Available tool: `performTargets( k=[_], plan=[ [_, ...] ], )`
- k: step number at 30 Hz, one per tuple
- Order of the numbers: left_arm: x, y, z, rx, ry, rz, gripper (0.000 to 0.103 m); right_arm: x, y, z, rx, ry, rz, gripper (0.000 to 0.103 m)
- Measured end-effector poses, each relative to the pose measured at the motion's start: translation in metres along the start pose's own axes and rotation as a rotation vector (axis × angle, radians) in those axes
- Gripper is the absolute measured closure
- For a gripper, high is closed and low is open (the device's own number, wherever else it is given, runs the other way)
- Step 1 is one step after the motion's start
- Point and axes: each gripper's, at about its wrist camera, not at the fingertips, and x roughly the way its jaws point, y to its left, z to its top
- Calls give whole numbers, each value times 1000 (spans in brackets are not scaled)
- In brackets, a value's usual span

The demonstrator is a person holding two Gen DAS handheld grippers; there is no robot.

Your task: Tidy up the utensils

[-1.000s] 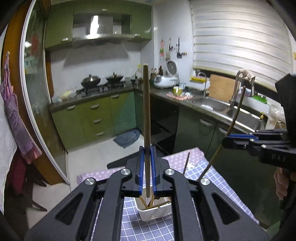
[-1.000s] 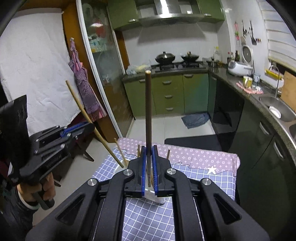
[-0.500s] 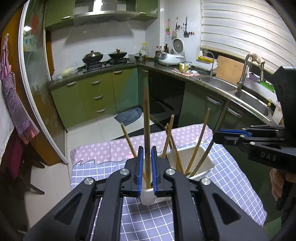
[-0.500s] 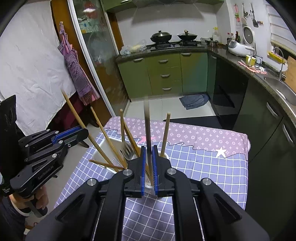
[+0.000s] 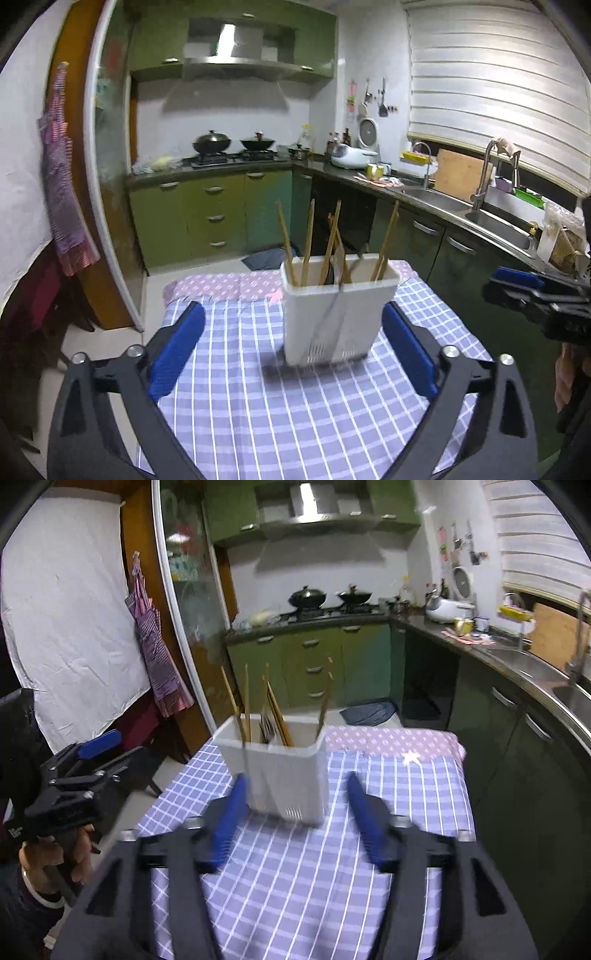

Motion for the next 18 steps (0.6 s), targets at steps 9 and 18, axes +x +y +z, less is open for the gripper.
performTargets(
  k=[9, 18],
  plan=[
    [-55, -2, -55, -108, 50, -2, 7, -51, 17, -81, -31, -115, -138, 4],
    [-137, -16, -45, -62, 15, 40, 7, -152, 42, -93, -35, -219, -146, 4]
  ],
)
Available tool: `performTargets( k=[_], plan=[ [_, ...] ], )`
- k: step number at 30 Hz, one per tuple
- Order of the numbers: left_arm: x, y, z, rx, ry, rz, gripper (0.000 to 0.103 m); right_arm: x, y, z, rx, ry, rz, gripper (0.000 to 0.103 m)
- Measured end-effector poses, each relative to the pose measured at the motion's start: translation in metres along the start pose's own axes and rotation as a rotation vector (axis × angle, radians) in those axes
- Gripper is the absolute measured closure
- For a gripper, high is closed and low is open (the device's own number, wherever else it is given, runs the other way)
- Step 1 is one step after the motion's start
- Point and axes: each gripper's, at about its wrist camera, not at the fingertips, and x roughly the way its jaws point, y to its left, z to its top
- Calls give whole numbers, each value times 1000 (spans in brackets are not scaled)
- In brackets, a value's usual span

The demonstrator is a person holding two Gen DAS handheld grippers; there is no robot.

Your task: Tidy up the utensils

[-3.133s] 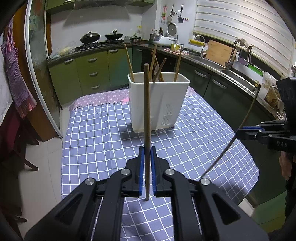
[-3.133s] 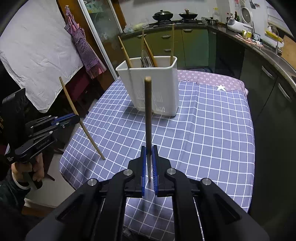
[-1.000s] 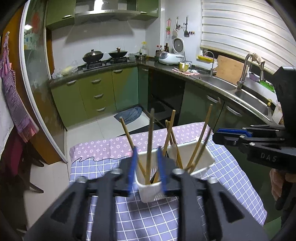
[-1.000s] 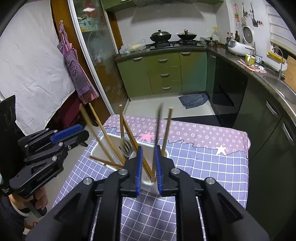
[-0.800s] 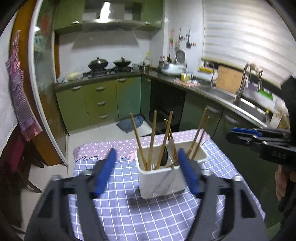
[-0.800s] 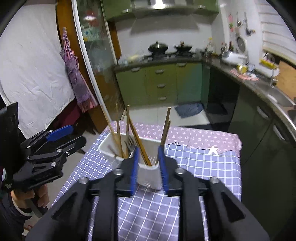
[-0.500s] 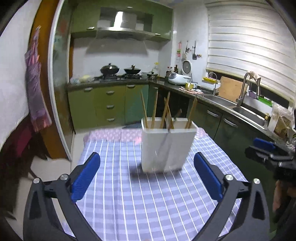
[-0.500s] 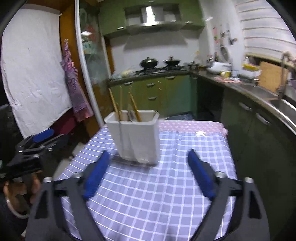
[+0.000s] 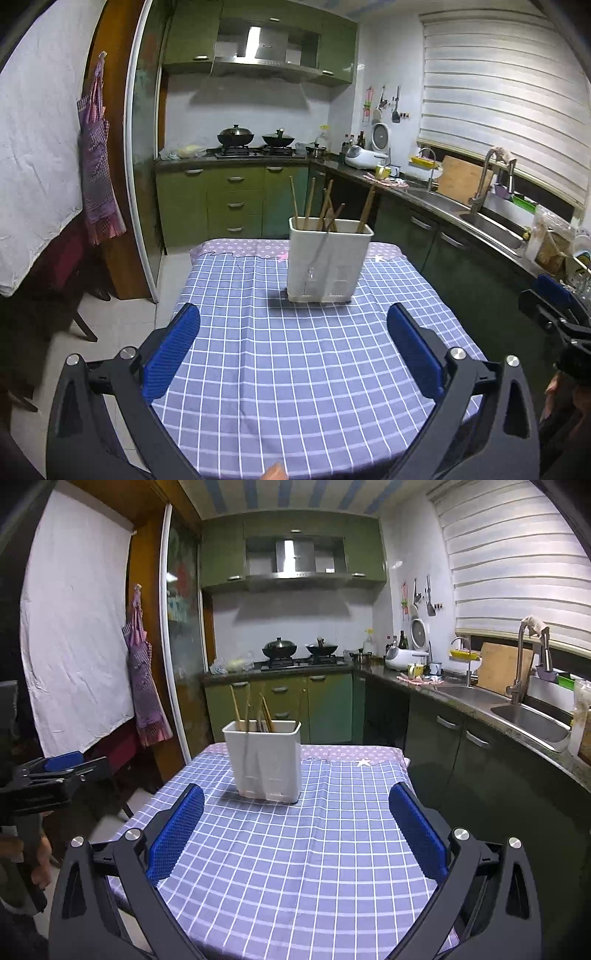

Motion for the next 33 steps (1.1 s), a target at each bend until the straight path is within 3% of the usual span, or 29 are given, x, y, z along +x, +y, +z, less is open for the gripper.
performTargets(
  k=[4, 12, 33],
  plan=[
    [-28, -5, -3, 22, -33, 10, 7, -33, 7, -5, 1, -9, 4, 4],
    [-59, 5, -12, -3, -52, 42, 7, -59, 14, -11, 12, -33, 14, 4],
    [-44, 17, -20, -39, 7, -4, 7, -47, 27, -10, -7, -26, 9, 4]
  ],
)
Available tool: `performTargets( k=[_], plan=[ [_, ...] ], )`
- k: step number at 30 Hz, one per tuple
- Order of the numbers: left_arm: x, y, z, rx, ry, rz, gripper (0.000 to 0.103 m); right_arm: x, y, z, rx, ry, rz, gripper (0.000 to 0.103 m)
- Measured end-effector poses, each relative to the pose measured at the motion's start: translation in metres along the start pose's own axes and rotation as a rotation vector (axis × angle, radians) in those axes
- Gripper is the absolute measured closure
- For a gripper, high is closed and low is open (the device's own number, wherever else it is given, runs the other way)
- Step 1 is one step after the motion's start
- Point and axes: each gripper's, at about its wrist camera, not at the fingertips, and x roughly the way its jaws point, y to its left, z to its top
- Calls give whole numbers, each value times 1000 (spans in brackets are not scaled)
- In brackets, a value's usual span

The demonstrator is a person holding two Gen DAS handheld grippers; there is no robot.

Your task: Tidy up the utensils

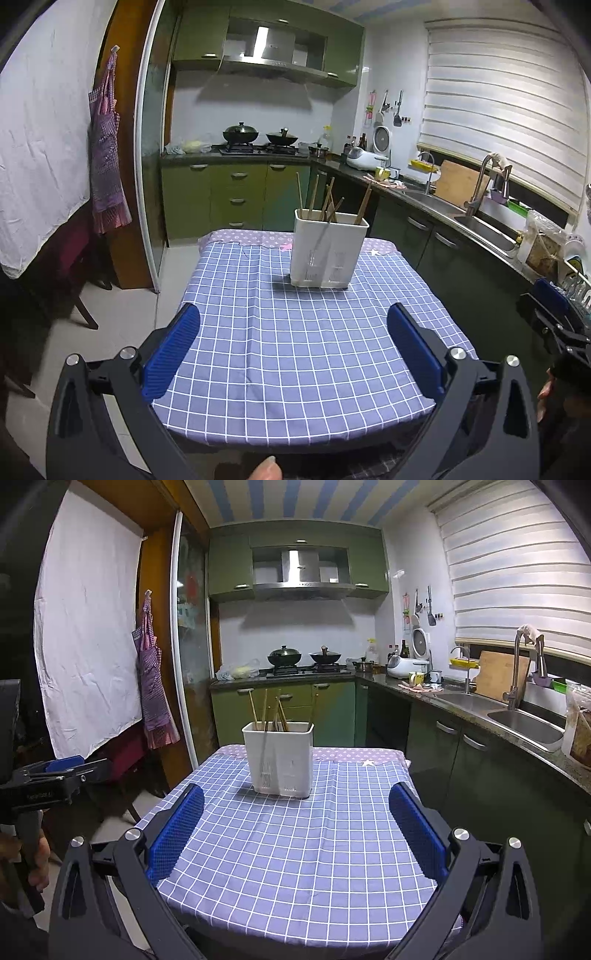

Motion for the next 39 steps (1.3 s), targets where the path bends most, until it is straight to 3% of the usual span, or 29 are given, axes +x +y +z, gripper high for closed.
performTargets(
  k=[39],
  plan=[
    [3, -7, -6, 39, 3, 17, 7, 9, 3, -3, -2, 17, -2, 4]
  ],
)
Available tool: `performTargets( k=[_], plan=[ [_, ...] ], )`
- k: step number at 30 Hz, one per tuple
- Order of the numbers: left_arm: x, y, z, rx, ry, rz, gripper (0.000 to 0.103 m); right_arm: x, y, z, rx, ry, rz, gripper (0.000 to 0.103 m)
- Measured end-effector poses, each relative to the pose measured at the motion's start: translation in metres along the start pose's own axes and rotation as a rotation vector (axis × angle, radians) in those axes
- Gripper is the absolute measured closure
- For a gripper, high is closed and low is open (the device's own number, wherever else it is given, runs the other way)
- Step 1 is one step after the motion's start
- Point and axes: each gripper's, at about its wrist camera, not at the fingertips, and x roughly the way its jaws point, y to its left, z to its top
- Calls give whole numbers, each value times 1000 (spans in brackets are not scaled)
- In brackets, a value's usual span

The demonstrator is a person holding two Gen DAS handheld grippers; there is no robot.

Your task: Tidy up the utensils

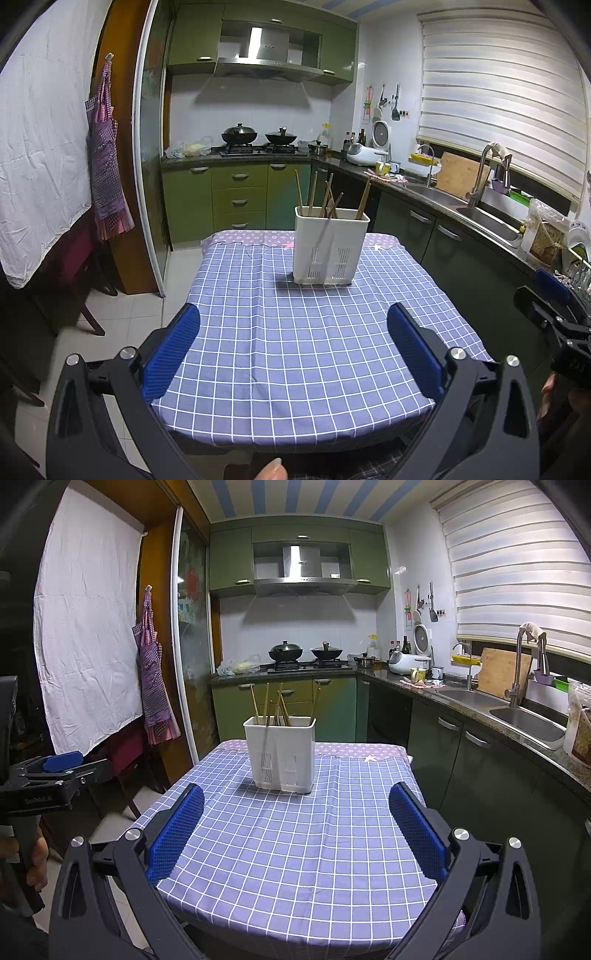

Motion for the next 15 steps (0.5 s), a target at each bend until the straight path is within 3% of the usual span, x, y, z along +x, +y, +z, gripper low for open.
performTargets(
  k=[15],
  plan=[
    [4, 1, -2, -5, 12, 2, 7, 4, 0, -3, 6, 10, 8, 4]
  ],
)
